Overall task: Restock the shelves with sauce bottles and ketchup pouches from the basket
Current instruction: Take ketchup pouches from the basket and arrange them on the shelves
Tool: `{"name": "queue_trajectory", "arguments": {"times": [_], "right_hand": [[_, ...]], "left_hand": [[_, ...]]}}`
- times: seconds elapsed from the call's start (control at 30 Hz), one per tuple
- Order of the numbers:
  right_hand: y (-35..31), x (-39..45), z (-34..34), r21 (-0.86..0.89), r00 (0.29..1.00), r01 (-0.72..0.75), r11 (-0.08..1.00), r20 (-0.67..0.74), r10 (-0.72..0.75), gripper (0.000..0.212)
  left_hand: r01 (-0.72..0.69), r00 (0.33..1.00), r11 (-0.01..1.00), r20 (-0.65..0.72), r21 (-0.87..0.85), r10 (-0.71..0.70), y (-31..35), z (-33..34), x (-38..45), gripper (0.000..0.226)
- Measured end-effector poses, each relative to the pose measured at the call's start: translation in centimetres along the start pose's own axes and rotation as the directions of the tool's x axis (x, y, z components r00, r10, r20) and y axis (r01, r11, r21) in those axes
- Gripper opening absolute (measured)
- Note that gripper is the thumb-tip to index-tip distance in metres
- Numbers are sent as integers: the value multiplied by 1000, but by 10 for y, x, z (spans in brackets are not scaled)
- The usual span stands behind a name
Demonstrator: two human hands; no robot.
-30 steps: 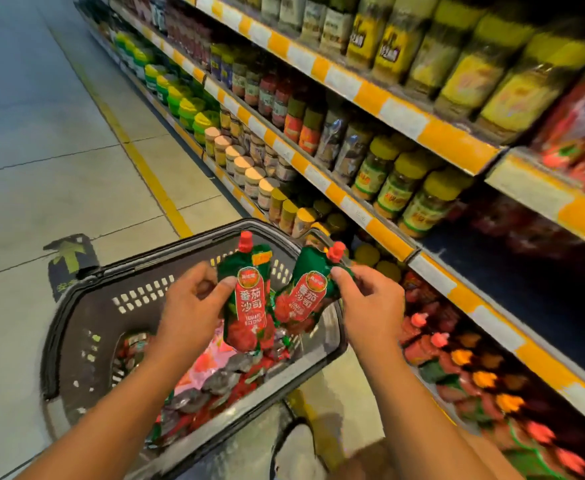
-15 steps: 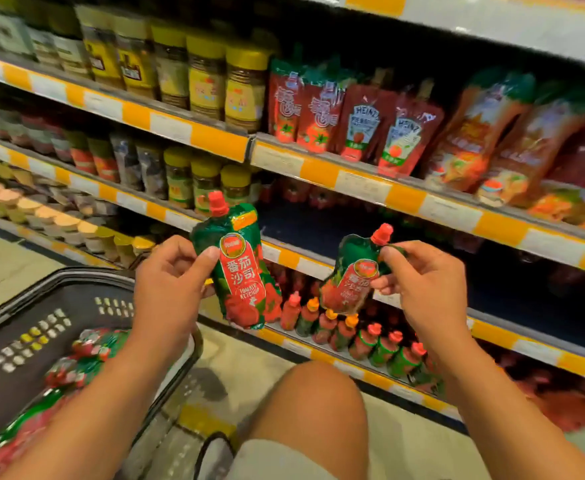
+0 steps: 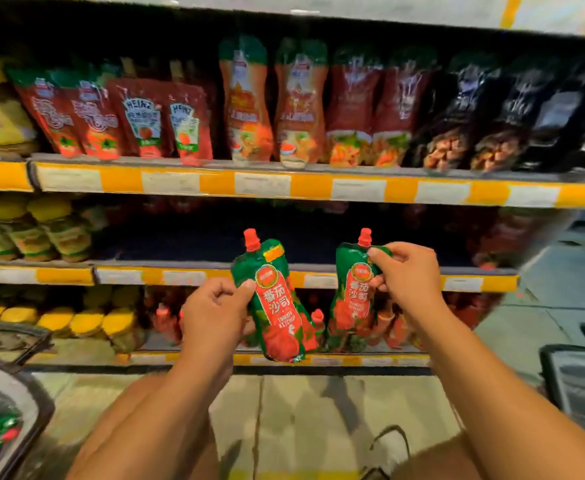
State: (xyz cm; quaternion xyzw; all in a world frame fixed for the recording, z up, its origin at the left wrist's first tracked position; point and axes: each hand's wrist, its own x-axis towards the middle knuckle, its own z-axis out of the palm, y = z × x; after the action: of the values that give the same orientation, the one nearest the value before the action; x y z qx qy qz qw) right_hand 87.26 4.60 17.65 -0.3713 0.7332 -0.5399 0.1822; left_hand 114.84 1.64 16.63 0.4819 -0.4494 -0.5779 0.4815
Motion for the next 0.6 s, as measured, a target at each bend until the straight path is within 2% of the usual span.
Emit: {"name": "queue_trajectory", "arguments": {"times": [0.17,0.23,0.43,0.6], "right_hand": [[24,37,-25,97,977,-133,986,-158,147,27],[27,52,-27,166,955,-170,971,-216,204,28],[32,93,-33,308,907,-218,926,-287,309,23],[30,123,-33,381,877,-213,900,-332,348,15]], "left_hand": [[161,984,987,74,24,-162,-29,52,17,39],[212,973,977,97,-4,-211,-33,72,26,36],[191,969,978,143,84,-202,-37,136,70,30],[179,968,982,165,66,-188,-36,163,113,36]]}}
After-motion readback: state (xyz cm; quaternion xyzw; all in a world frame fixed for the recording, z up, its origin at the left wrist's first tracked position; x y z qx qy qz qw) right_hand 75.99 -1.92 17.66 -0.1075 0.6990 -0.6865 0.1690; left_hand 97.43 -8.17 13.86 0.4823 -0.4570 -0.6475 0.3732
